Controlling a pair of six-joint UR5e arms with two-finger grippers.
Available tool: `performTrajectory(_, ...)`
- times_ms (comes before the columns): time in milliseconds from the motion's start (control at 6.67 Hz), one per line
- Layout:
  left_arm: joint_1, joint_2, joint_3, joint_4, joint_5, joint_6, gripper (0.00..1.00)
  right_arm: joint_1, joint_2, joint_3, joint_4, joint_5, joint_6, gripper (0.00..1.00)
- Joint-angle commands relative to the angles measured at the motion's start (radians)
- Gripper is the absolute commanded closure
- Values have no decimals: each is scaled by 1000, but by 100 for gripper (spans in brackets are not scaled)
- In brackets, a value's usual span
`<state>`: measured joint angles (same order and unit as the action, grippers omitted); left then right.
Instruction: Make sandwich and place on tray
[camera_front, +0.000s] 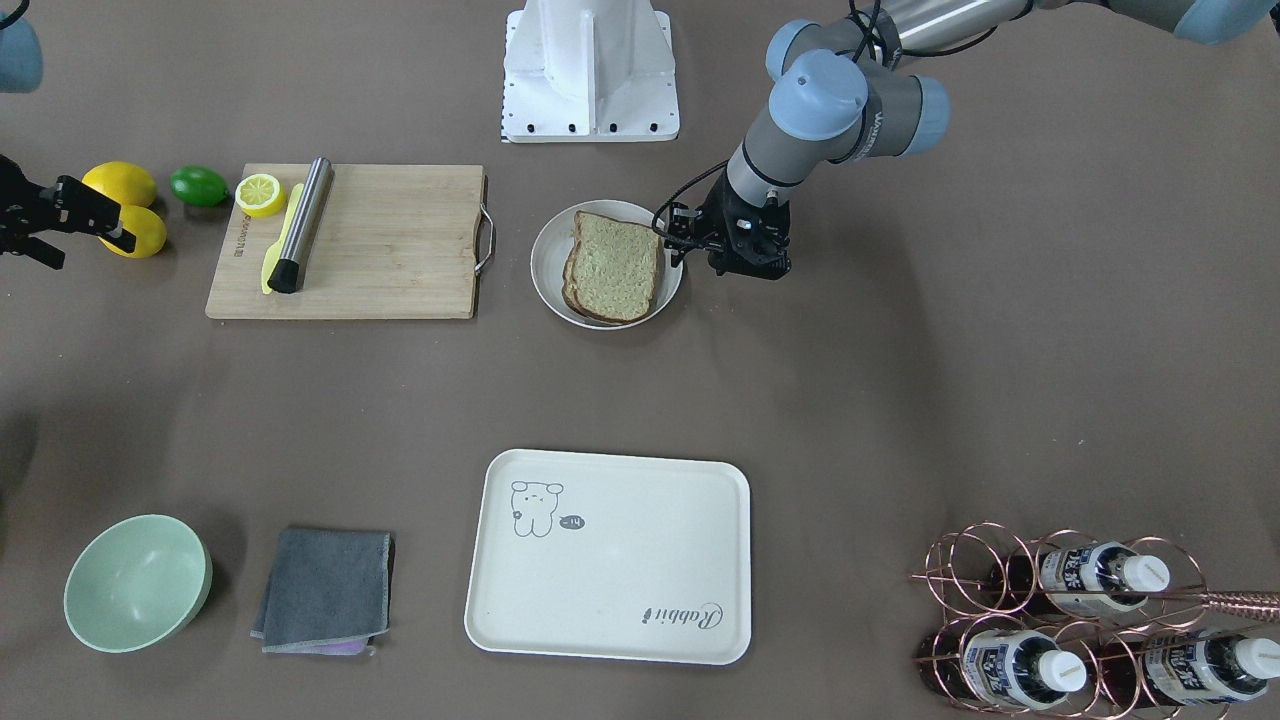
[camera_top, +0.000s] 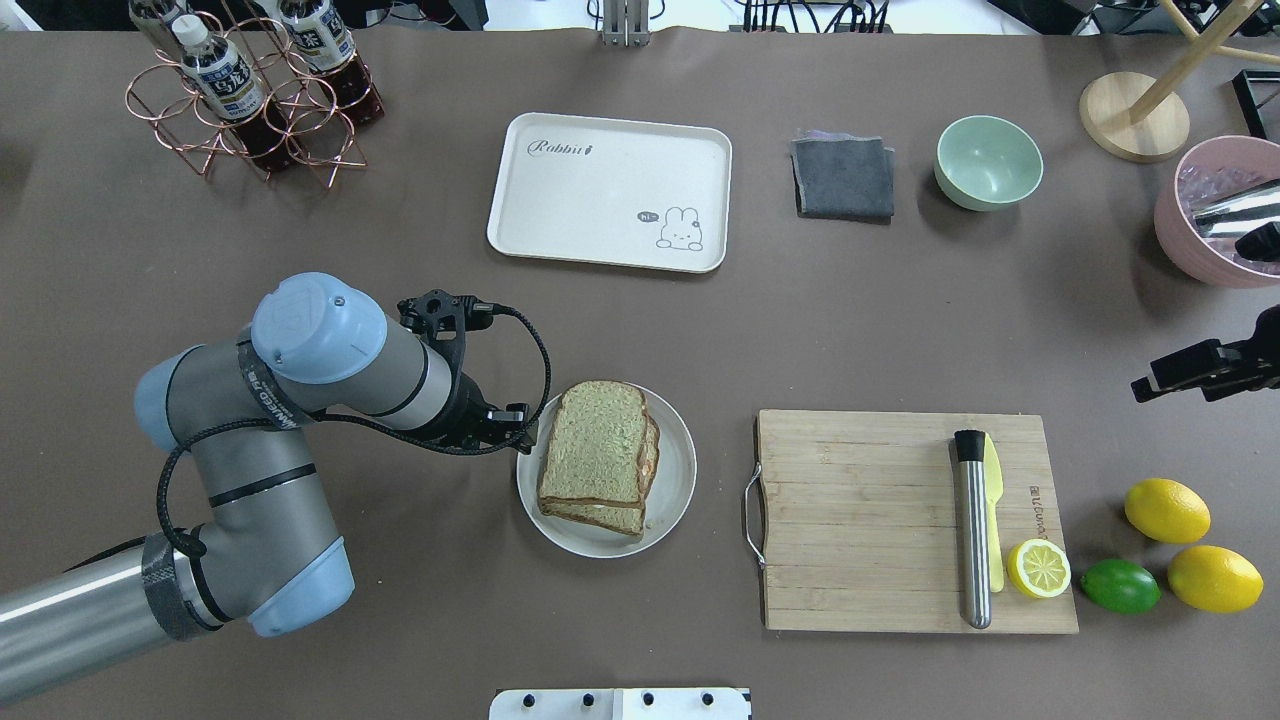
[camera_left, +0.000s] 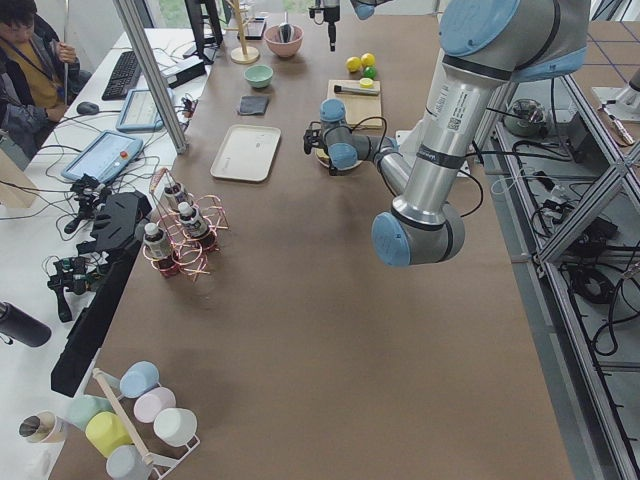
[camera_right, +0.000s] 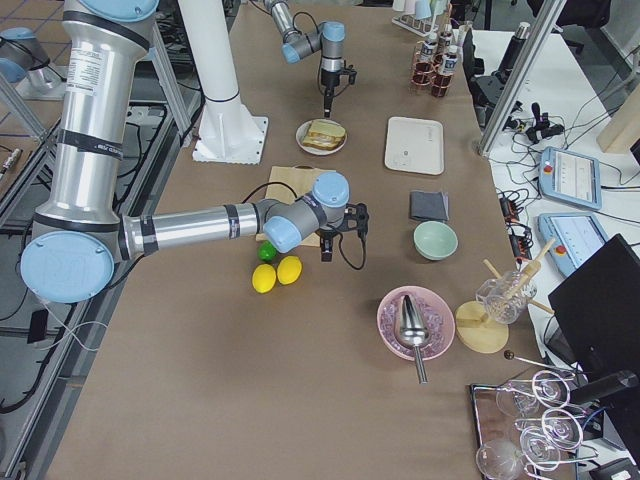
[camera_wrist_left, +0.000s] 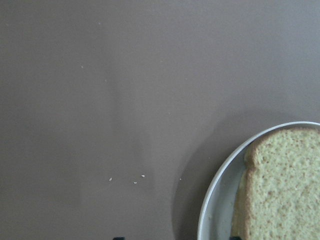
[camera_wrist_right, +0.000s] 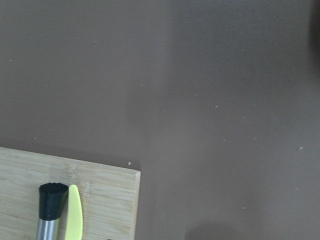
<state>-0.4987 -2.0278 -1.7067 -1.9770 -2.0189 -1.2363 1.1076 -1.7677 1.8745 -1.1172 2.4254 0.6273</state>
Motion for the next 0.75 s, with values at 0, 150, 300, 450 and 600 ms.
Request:
performTrajectory(0,34,-3,13,-17,47,-3,42,64,-1,2,-96,1,-141,0)
performTrajectory(150,37,-3,13,-17,48,-5,48,69,-1,3,-105,0,-149,0)
performTrajectory(300,46,-3,15,-19,49,-5,57,70,-1,3,-105,0,-150,0)
performTrajectory(450,51,-5,18,-22,49,-5,70,72,-3,3,-105,0,-149,0)
performTrajectory(600,52,-5,27,-46,49,-5,89,75,-3,3,-107,0,-149,0)
